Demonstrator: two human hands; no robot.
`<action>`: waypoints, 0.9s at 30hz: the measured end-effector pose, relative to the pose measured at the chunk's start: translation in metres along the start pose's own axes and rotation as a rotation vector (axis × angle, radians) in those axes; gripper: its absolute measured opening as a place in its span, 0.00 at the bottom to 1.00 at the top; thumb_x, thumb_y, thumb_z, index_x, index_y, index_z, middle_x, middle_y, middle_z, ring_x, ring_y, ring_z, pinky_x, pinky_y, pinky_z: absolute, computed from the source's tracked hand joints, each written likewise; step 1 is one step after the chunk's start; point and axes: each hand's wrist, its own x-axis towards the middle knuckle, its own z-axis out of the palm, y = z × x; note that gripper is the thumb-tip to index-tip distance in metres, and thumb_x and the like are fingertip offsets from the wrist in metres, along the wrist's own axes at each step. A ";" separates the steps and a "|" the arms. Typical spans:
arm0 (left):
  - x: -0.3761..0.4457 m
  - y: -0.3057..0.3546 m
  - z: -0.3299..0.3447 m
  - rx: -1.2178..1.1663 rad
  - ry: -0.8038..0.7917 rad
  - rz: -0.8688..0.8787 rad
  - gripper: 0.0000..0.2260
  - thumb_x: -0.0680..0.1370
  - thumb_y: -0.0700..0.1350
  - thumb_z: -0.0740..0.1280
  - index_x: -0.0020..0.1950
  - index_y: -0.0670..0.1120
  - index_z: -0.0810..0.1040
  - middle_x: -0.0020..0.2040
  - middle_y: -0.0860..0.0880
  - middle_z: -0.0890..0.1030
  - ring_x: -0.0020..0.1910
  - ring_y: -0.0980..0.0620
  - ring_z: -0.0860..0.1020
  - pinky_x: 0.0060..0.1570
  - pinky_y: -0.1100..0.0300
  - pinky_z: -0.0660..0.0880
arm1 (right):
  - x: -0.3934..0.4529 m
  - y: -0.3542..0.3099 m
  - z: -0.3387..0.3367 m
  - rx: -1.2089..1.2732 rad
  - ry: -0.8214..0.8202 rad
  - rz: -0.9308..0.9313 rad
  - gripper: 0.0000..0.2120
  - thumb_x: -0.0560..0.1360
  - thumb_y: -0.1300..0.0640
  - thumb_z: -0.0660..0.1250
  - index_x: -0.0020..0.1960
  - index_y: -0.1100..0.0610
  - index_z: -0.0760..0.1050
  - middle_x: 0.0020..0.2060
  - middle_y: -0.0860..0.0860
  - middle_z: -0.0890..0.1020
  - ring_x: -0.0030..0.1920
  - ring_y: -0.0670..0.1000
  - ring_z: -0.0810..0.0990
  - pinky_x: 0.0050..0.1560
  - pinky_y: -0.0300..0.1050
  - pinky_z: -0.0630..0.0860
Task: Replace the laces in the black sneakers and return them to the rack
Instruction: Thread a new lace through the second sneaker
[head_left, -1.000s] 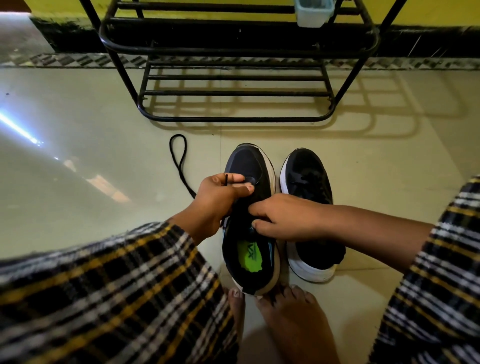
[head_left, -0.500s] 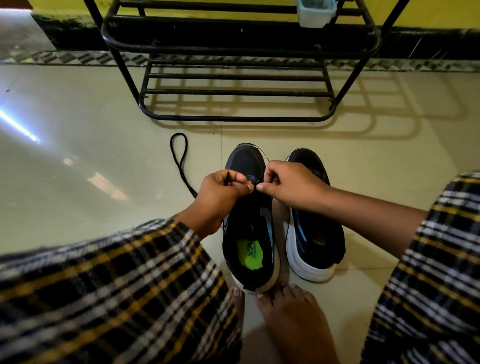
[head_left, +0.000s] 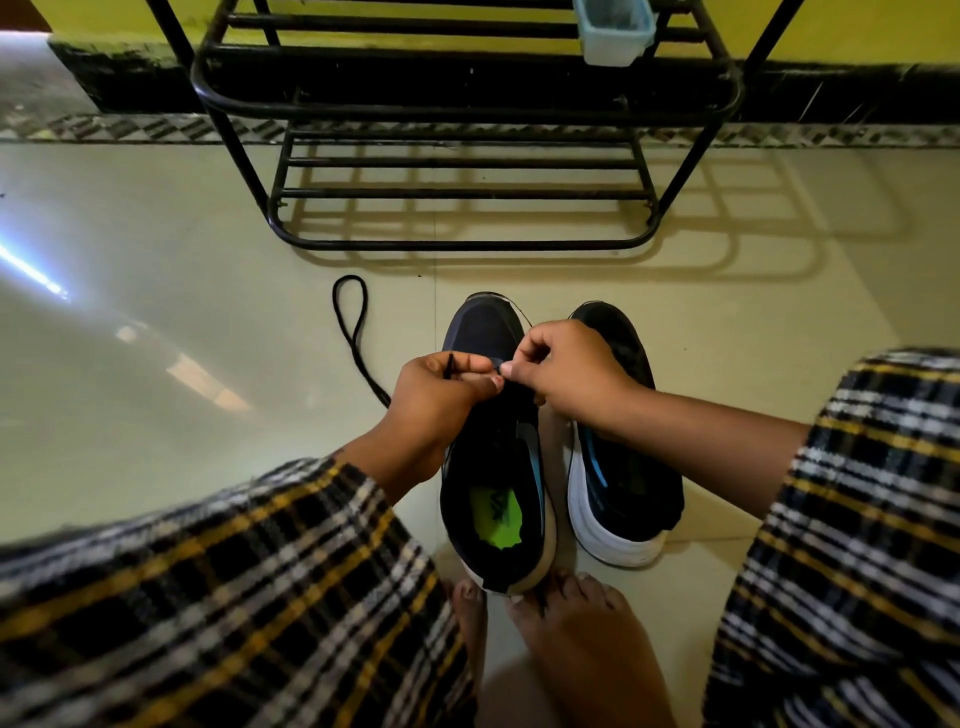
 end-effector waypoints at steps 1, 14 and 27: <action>0.000 0.000 0.001 -0.012 0.008 -0.012 0.05 0.74 0.32 0.68 0.44 0.41 0.77 0.38 0.45 0.81 0.33 0.56 0.81 0.31 0.68 0.78 | 0.001 -0.001 0.000 0.070 -0.007 0.069 0.09 0.73 0.57 0.71 0.35 0.57 0.75 0.31 0.52 0.78 0.30 0.47 0.75 0.31 0.41 0.72; 0.002 -0.014 -0.001 0.248 0.009 0.174 0.14 0.72 0.32 0.70 0.46 0.53 0.79 0.34 0.56 0.78 0.38 0.56 0.78 0.46 0.61 0.79 | -0.001 -0.012 -0.003 0.007 0.039 -0.067 0.07 0.75 0.60 0.67 0.38 0.59 0.75 0.30 0.45 0.74 0.34 0.48 0.73 0.39 0.41 0.71; 0.000 -0.009 -0.001 0.231 -0.036 0.311 0.05 0.76 0.35 0.67 0.44 0.43 0.82 0.37 0.50 0.82 0.38 0.57 0.80 0.45 0.62 0.78 | -0.010 -0.025 -0.016 0.436 -0.108 0.017 0.04 0.76 0.59 0.67 0.44 0.57 0.73 0.35 0.54 0.76 0.26 0.45 0.71 0.22 0.36 0.67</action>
